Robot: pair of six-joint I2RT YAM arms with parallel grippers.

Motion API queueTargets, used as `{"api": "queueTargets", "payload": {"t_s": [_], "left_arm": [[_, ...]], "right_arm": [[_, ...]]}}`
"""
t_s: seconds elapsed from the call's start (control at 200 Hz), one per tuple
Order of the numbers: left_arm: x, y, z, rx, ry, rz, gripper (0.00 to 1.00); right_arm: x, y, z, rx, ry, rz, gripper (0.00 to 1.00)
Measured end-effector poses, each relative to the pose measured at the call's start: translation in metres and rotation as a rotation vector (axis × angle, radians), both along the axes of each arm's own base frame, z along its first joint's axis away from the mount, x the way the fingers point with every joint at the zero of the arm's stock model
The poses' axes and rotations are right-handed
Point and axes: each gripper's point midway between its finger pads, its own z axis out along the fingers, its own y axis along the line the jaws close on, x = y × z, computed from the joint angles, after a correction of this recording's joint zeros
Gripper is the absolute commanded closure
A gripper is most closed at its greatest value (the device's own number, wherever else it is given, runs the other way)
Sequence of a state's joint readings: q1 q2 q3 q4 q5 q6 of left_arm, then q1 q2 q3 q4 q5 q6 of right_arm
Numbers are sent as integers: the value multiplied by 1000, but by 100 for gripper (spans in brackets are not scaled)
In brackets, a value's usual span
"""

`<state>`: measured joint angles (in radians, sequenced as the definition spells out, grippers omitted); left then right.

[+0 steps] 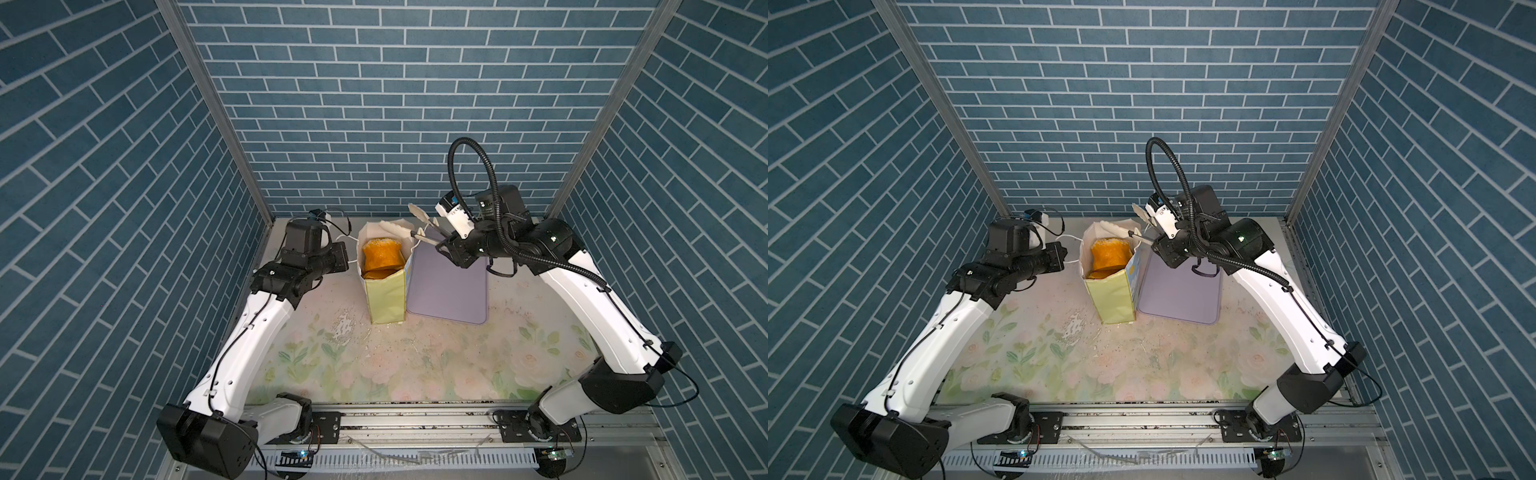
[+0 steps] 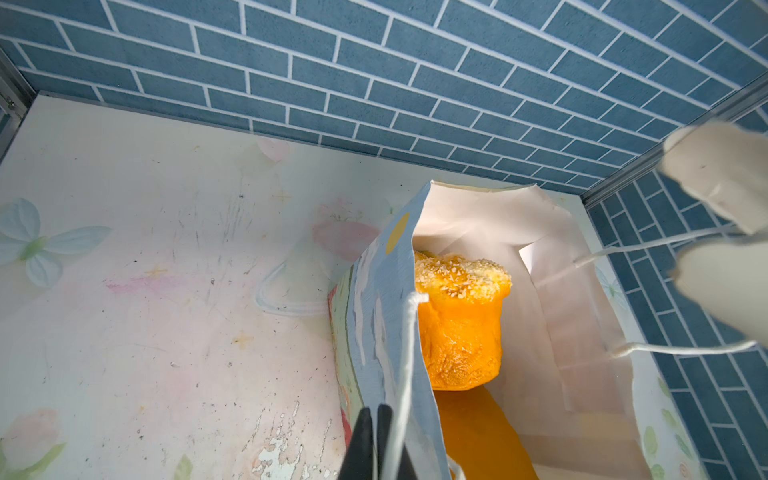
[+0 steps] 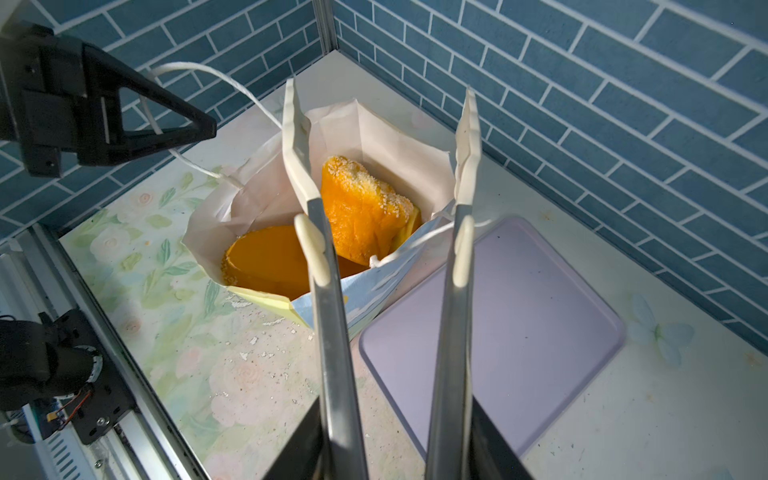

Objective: Place the fake bread into the paper bag

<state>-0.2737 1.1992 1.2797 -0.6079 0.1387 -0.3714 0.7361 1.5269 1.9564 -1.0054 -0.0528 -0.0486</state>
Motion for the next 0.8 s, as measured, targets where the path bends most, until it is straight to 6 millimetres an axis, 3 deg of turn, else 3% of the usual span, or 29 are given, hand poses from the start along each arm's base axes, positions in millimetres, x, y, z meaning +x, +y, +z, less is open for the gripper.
{"api": "queueTargets", "payload": {"t_s": [0.275,0.395,0.47,0.57,0.645,0.8], "left_arm": [[2,-1,10,9,-14,-9,48],[7,3,33,6,-61,-5,40],[10,13,48,-9,-94,17,38],[14,41,58,-22,-116,84,37],[14,70,61,-23,-128,163,36],[-3,138,55,-29,-145,355,36]], "right_arm": [[15,-32,45,57,-143,-151,55],[30,-70,60,88,-190,-291,56],[39,-103,56,97,-195,-396,56],[47,-151,33,76,-175,-542,55],[53,-183,5,44,-137,-639,55],[66,-238,-84,-22,29,-817,55]]}}
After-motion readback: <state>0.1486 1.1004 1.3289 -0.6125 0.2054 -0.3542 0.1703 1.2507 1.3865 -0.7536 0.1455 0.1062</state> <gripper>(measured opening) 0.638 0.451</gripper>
